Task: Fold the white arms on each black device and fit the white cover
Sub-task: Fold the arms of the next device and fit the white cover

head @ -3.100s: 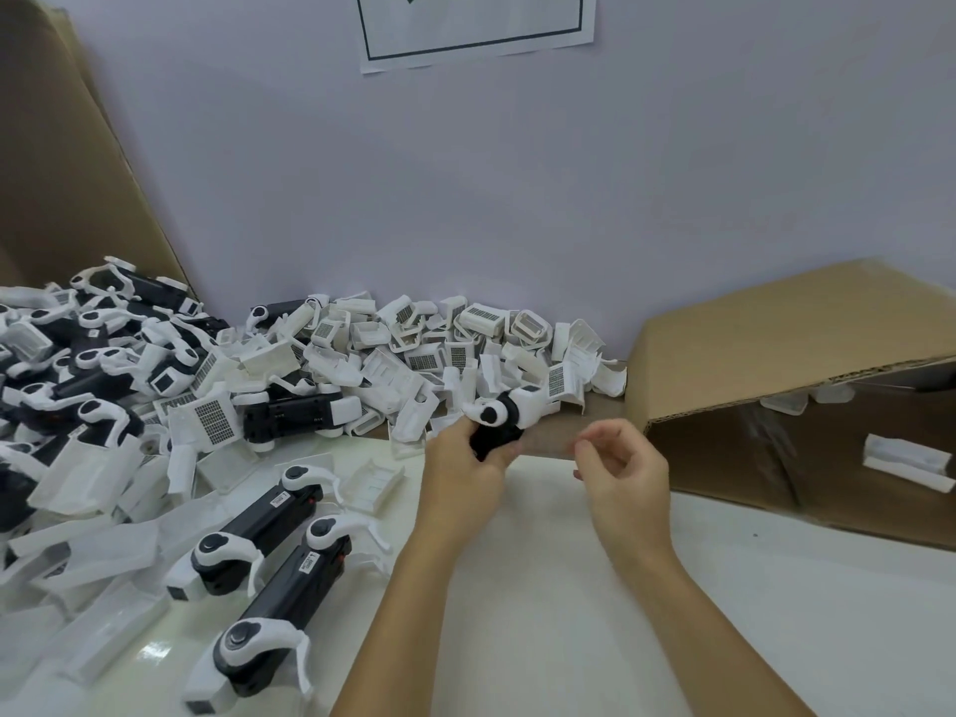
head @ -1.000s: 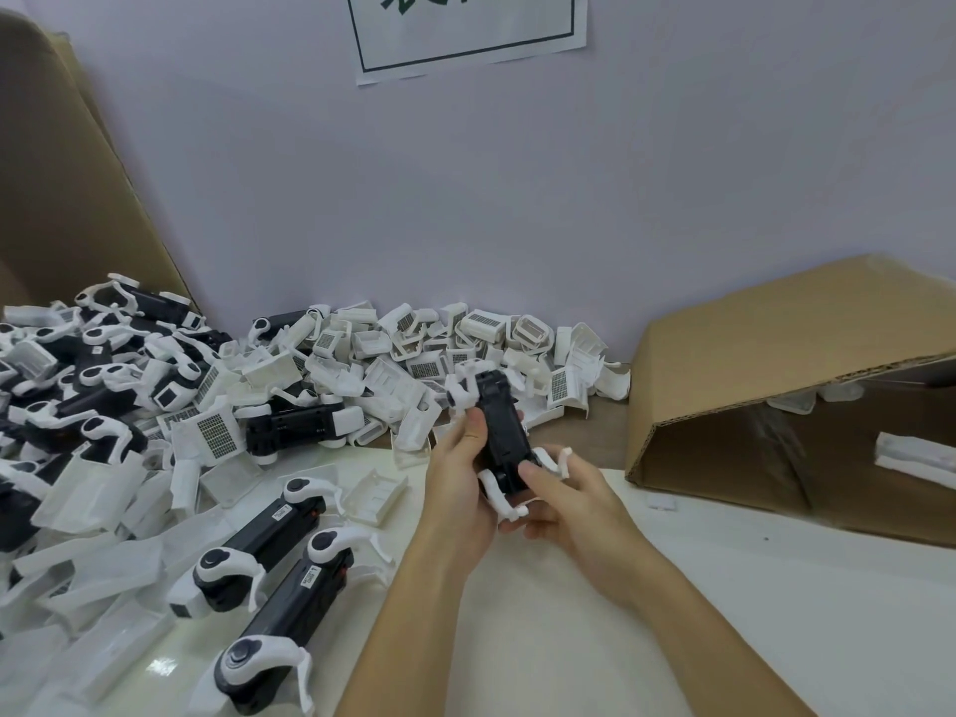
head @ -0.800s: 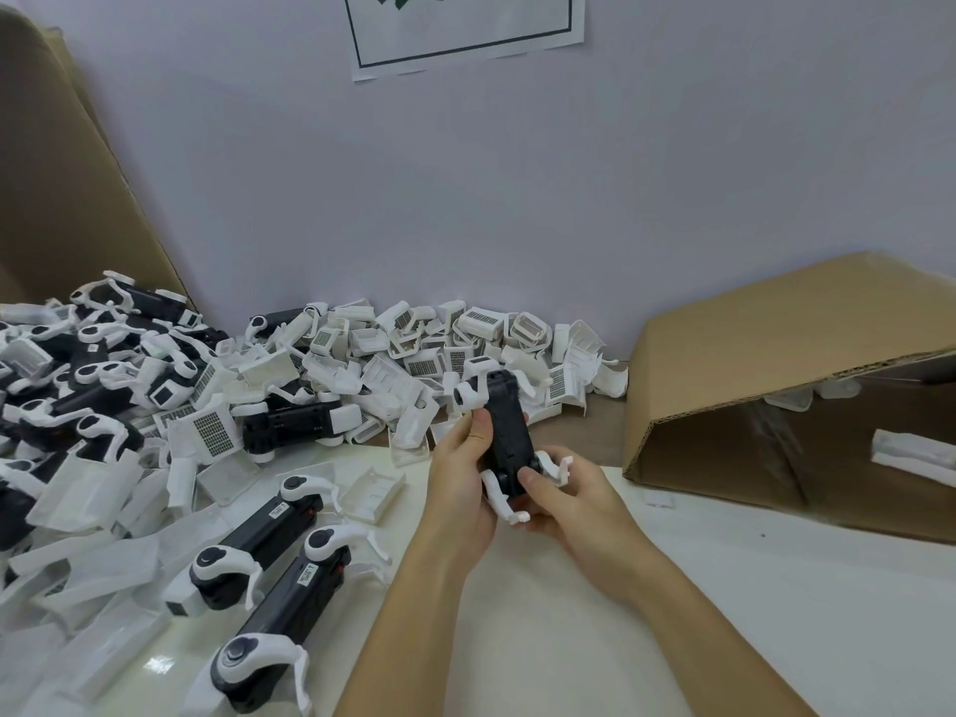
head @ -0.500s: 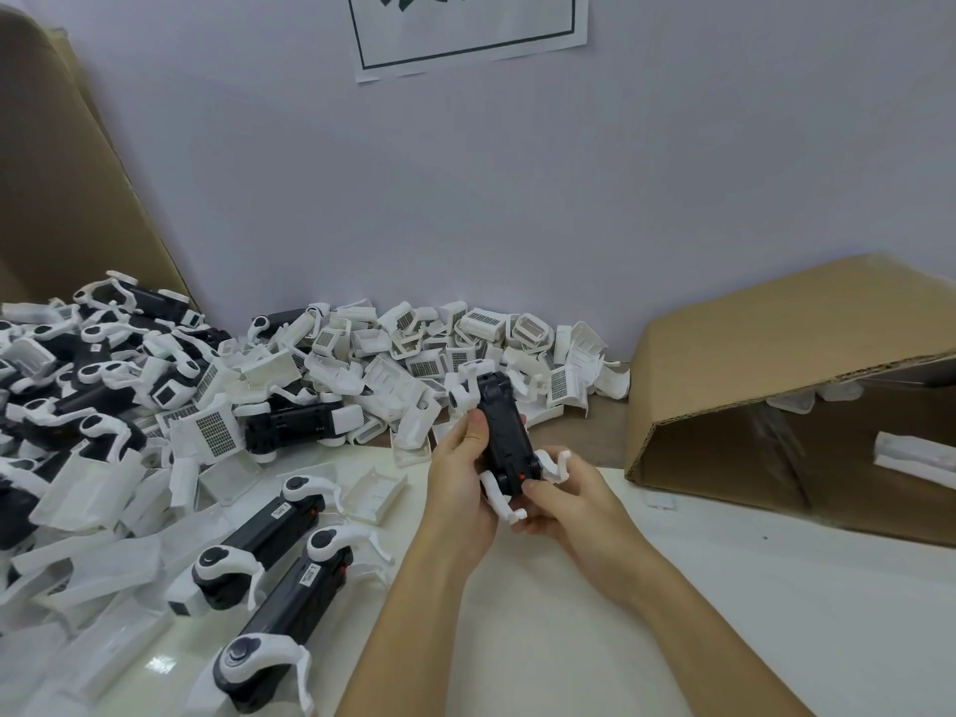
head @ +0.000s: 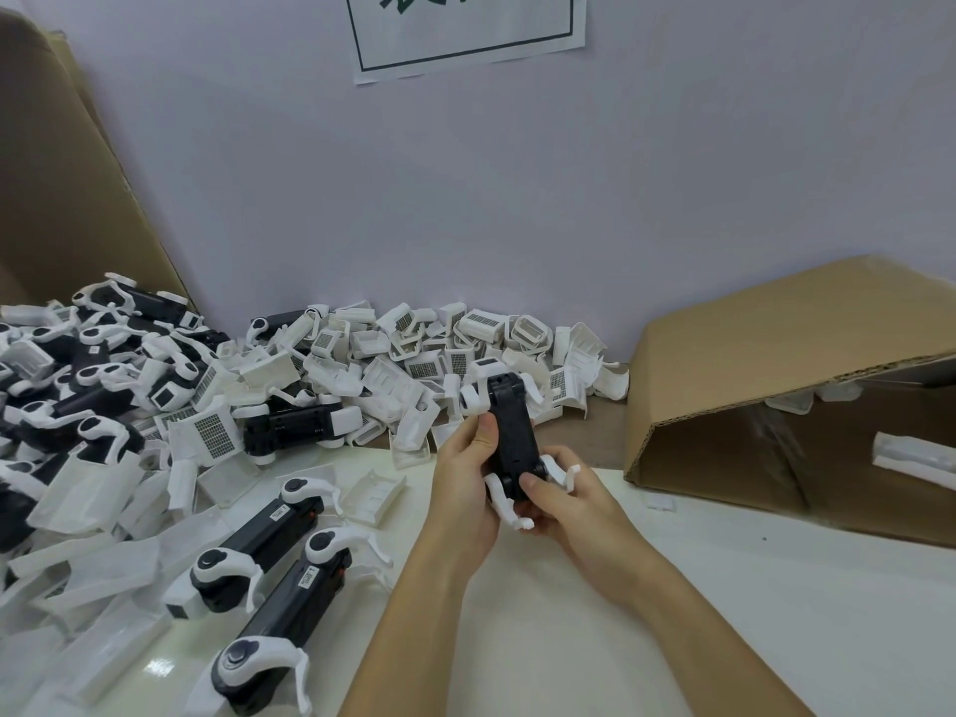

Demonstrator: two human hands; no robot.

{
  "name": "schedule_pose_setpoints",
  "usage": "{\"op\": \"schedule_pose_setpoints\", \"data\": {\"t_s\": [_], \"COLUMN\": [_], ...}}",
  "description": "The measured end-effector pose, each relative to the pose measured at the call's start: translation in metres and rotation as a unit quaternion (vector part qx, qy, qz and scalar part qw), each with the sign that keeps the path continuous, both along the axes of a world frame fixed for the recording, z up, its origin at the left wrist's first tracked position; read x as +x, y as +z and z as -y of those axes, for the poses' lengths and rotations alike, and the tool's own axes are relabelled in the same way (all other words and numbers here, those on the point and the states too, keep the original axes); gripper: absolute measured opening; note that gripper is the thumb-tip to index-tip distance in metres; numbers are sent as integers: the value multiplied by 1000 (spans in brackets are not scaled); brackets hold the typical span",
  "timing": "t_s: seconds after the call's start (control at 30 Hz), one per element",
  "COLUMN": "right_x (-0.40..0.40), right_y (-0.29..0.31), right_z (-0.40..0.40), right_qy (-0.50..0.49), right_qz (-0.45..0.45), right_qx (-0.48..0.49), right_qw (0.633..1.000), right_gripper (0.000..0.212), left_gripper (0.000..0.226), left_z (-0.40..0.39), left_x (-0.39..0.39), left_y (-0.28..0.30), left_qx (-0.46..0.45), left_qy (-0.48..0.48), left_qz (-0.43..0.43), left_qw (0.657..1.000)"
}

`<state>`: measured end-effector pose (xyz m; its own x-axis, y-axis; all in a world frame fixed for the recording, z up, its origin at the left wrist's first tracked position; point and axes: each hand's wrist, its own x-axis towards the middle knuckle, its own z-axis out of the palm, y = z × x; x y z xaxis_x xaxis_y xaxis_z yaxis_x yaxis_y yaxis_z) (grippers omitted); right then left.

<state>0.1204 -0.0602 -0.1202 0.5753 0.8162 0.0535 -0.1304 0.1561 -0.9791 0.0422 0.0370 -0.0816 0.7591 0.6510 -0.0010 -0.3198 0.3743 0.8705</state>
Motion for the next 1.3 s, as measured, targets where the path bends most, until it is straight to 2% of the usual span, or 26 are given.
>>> {"op": "schedule_pose_setpoints", "data": {"t_s": [0.27,0.47,0.7,1.0,1.17,1.3], "right_x": [1,1,0,2,0,0], "right_y": [1,1,2,-2,3,2], "right_z": [1,1,0,0,3,2], "right_qy": [22,15,15,20,37,24], "right_qz": [-19,-11,-17,-20,-10,-5], "right_qx": [11,-2,6,7,2,-7], "right_qw": [1000,1000,1000,1000,999,1000], "right_gripper": [22,20,11,15,35,32], "left_gripper": [34,38,37,30,32,37], "left_z": [-1,0,-1,1,-1,0], "left_x": [0,2,0,0,-1,0], "left_y": [1,-2,-1,1,0,-1], "left_qx": [-28,17,1,-11,-15,-4], "left_qy": [7,4,-4,7,8,-4], "left_qz": [25,5,16,-3,11,17], "left_qw": [999,1000,1000,1000,1000,1000]}}
